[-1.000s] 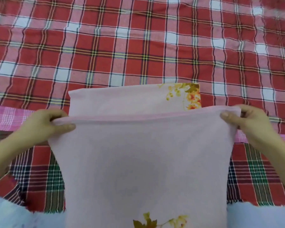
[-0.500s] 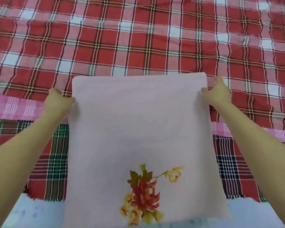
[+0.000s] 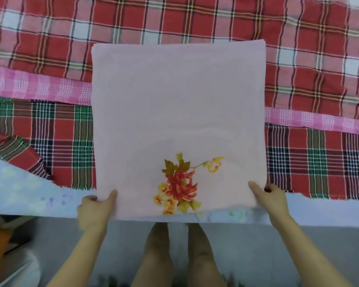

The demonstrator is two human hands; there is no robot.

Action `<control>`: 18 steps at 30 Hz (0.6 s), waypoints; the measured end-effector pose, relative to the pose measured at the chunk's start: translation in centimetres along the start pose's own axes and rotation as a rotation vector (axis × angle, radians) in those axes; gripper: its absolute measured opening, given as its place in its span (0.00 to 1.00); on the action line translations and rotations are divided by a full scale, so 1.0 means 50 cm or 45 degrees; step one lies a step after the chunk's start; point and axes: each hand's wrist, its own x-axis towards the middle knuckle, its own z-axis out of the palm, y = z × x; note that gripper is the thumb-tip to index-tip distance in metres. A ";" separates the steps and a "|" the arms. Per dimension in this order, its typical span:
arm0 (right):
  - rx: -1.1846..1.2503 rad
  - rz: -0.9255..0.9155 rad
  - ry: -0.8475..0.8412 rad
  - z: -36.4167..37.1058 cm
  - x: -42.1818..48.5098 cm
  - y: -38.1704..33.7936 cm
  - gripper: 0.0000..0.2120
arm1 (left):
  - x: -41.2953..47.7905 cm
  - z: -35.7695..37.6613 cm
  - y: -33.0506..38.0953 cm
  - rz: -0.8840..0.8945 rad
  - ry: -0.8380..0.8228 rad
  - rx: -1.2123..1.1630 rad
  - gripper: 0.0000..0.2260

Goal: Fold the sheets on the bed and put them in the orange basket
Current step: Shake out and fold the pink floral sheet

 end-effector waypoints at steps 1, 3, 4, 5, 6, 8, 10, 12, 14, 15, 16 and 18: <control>0.027 0.002 -0.021 -0.002 0.001 0.007 0.20 | -0.005 0.000 -0.005 -0.012 -0.031 -0.069 0.29; 0.140 0.024 -0.086 -0.014 -0.001 0.009 0.20 | -0.012 -0.004 -0.007 -0.047 -0.156 -0.220 0.23; 0.238 0.059 -0.150 -0.022 -0.001 0.006 0.18 | -0.013 -0.010 -0.003 -0.084 -0.237 -0.304 0.19; 0.340 0.107 -0.229 -0.030 -0.006 0.000 0.16 | -0.011 -0.020 -0.002 -0.133 -0.311 -0.382 0.17; 0.417 0.155 -0.294 -0.040 -0.009 -0.005 0.15 | -0.007 -0.031 0.000 -0.171 -0.367 -0.441 0.16; 0.485 0.213 -0.329 -0.062 -0.016 -0.021 0.11 | -0.001 -0.062 0.002 -0.221 -0.490 -0.569 0.14; 0.537 0.207 -0.318 -0.090 -0.021 -0.049 0.05 | -0.001 -0.100 0.014 -0.235 -0.641 -0.746 0.13; 0.603 0.218 -0.327 -0.125 -0.024 -0.091 0.04 | -0.010 -0.149 0.046 -0.137 -0.666 -0.787 0.10; 0.667 0.241 -0.318 -0.157 -0.020 -0.138 0.09 | -0.017 -0.197 0.097 -0.042 -0.582 -0.783 0.08; 0.703 0.238 -0.303 -0.172 -0.021 -0.176 0.10 | -0.003 -0.217 0.128 -0.019 -0.546 -0.807 0.06; 0.734 0.235 -0.301 -0.184 -0.020 -0.211 0.07 | -0.007 -0.240 0.165 -0.026 -0.530 -0.844 0.03; 0.855 0.228 -0.292 -0.201 -0.002 -0.289 0.07 | 0.008 -0.269 0.250 -0.013 -0.494 -0.945 0.04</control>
